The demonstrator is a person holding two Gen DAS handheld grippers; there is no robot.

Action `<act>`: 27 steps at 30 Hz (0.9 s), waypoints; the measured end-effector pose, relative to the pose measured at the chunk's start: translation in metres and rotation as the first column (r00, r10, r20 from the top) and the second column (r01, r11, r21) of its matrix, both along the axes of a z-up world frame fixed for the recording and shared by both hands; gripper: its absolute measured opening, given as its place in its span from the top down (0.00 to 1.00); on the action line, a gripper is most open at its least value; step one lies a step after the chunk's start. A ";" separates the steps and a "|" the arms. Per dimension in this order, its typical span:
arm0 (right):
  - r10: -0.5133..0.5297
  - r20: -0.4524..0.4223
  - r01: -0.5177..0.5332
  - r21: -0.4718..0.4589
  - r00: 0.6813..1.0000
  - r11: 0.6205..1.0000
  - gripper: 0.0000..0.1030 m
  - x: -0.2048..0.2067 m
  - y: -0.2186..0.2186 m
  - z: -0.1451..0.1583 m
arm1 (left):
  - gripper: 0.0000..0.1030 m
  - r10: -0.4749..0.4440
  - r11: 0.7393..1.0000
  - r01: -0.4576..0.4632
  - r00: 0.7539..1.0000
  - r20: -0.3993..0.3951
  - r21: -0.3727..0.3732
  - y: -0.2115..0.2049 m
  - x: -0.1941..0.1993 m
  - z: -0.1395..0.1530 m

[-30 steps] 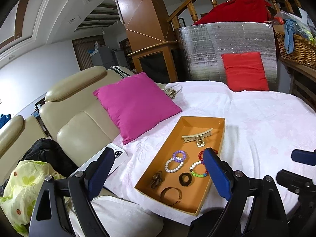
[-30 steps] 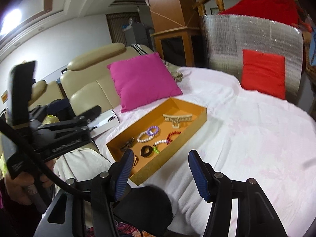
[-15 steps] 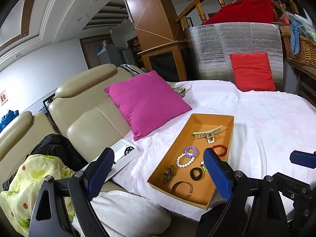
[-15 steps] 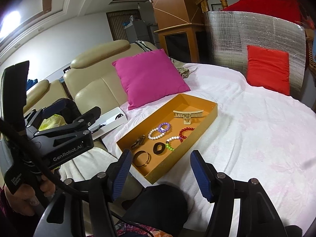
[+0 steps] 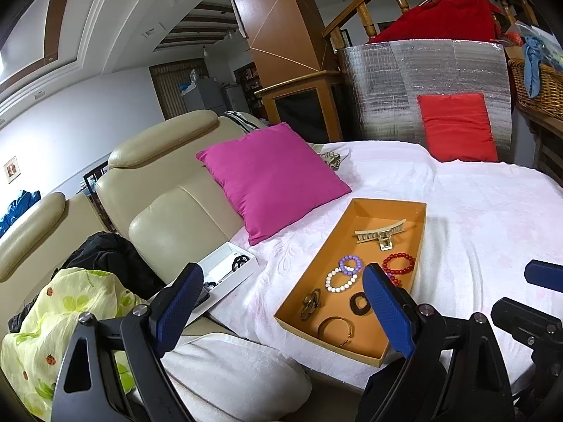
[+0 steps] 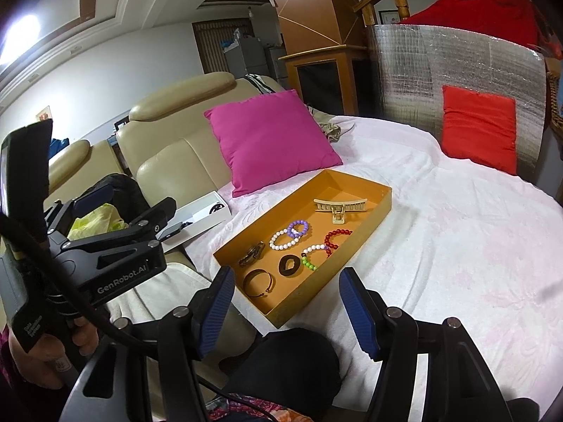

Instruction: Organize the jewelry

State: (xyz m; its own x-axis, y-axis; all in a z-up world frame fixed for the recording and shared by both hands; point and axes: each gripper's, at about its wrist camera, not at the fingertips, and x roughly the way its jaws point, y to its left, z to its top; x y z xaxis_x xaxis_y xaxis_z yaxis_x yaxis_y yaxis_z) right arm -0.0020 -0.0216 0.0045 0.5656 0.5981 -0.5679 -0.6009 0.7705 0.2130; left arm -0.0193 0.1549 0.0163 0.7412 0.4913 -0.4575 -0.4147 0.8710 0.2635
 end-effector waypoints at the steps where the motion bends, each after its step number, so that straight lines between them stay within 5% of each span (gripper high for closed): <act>1: 0.001 0.001 -0.001 -0.001 1.000 1.000 0.36 -0.001 0.001 0.000 | 0.11 -0.003 1.000 0.003 1.000 -0.002 -0.001 0.000 0.000 -0.001; 27: 0.016 0.011 -0.016 -0.038 1.000 0.999 0.36 -0.006 0.024 -0.002 | 0.11 0.033 0.999 -0.033 0.999 -0.007 -0.039 0.023 -0.005 -0.009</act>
State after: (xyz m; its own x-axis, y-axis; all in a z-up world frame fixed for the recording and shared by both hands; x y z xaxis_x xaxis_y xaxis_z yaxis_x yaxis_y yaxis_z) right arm -0.0076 0.0026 0.0029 0.5626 0.5855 -0.5837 -0.6155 0.7680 0.1771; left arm -0.0240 0.1781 0.0077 0.7219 0.4969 -0.4817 -0.4417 0.8666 0.2321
